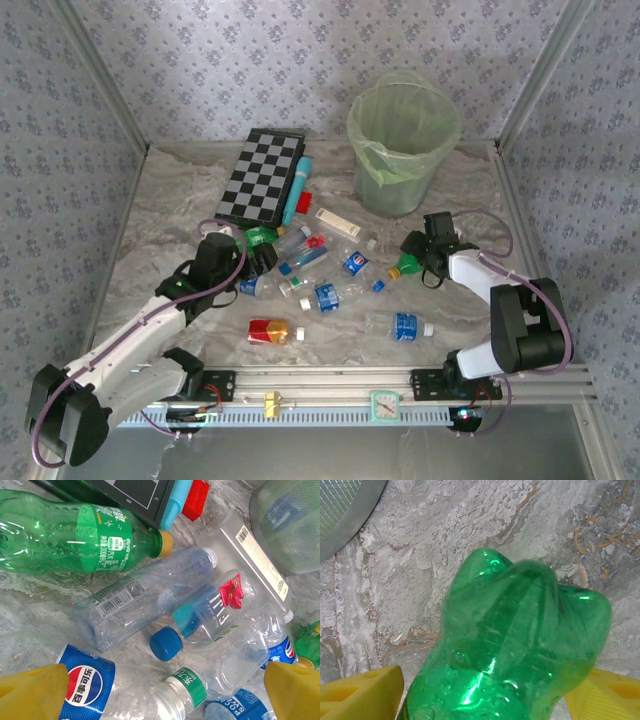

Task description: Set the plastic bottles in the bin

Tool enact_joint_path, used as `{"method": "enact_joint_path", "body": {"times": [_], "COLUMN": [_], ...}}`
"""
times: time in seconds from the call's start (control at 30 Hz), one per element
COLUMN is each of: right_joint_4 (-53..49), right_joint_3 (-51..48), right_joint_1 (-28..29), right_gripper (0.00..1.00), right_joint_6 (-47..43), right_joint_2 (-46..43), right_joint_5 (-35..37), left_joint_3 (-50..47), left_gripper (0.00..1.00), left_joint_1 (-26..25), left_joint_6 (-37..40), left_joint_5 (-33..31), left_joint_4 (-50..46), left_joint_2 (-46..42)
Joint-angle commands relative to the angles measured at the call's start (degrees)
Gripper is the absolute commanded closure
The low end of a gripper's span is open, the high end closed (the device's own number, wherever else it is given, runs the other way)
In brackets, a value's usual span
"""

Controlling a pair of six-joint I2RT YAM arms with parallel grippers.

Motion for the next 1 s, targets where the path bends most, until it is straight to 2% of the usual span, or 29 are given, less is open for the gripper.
{"method": "enact_joint_path", "body": {"times": [0.0, 0.37, 0.53, 0.7, 0.97], "right_joint_4": [0.41, 1.62, 1.6, 0.69, -2.15], "right_joint_3": [0.92, 0.46, 0.34, 0.29, -0.33], "right_joint_1": [-0.49, -0.79, -0.86, -0.85, -0.29], "right_gripper": [0.18, 0.27, 0.36, 0.4, 0.46], "right_joint_6": [0.66, 0.67, 0.28, -0.97, -3.61], "right_joint_2": [1.16, 2.71, 1.76, -1.83, -12.95], "right_joint_5": [1.22, 1.08, 1.01, 1.16, -1.15], "left_joint_3": [-0.23, -0.43, -0.51, -0.52, -1.04], "left_gripper": [0.0, 0.0, 0.0, 0.0, 0.0], "left_joint_1": [-0.47, -0.5, -0.48, -0.46, 0.27], "left_joint_6": [0.22, 0.03, 0.09, 0.62, 1.8], "left_joint_5": [-0.57, -0.66, -0.75, -1.03, -1.19], "left_joint_4": [-0.74, -1.0, -1.1, -1.09, -0.57], "left_joint_2": [-0.4, -0.68, -0.85, -1.32, -2.81]}}
